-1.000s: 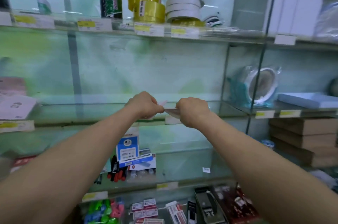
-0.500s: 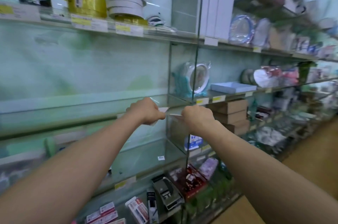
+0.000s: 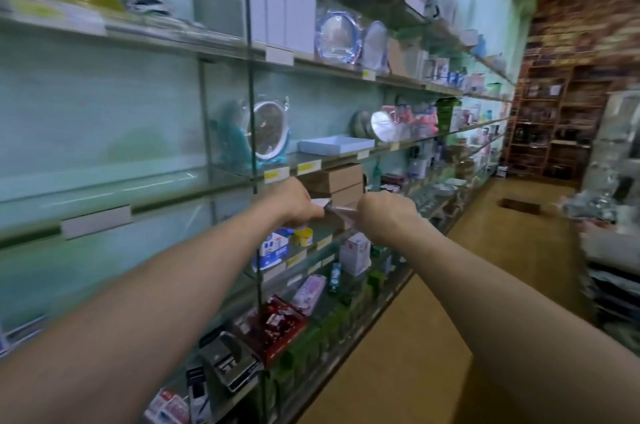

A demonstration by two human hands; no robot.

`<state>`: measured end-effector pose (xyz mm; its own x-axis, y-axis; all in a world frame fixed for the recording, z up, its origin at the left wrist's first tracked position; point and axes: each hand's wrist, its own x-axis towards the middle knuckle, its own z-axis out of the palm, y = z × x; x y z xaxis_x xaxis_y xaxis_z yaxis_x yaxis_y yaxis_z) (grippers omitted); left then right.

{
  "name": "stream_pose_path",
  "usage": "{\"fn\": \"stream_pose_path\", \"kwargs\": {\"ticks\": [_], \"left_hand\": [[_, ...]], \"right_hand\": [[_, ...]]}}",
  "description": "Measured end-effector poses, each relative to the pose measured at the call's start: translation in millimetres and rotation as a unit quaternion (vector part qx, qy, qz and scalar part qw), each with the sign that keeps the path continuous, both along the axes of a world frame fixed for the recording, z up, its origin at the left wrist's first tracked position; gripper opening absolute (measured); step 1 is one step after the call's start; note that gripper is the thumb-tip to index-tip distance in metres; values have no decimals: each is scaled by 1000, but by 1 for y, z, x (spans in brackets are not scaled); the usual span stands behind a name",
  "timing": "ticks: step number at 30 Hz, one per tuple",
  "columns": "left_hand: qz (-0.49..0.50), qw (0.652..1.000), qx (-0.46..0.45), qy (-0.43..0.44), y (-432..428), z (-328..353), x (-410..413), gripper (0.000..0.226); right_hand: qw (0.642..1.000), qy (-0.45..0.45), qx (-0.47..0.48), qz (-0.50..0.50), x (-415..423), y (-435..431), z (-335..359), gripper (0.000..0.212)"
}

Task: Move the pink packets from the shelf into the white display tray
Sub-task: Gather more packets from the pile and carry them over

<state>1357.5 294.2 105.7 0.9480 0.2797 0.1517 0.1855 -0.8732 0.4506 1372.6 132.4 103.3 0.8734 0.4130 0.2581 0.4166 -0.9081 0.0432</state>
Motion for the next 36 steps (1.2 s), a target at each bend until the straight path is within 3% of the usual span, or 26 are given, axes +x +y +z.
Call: {"fn": "stream_pose_path", "kwargs": {"ticks": [8,14,24,30,36], "left_hand": [[-37,999,-1,6,-101,2,90,45],[-48,999,-16,-2,-162,5,146,37],[-70,998,-4,3,-206,15,225,23],[-61,998,-9,-6,-207,11,295,30],[-53,998,-11,-18,-194,5,383,33]], "right_hand": [[999,-19,-20,-38,89,-104,-2,14],[997,-32,-6,-70,150,-170,0,39],[996,-40,5,-76,243,-214,-5,37],[998,-39,4,-50,303,-213,-10,39],[998,-52,-15,-37,382,-203,-3,14]]}}
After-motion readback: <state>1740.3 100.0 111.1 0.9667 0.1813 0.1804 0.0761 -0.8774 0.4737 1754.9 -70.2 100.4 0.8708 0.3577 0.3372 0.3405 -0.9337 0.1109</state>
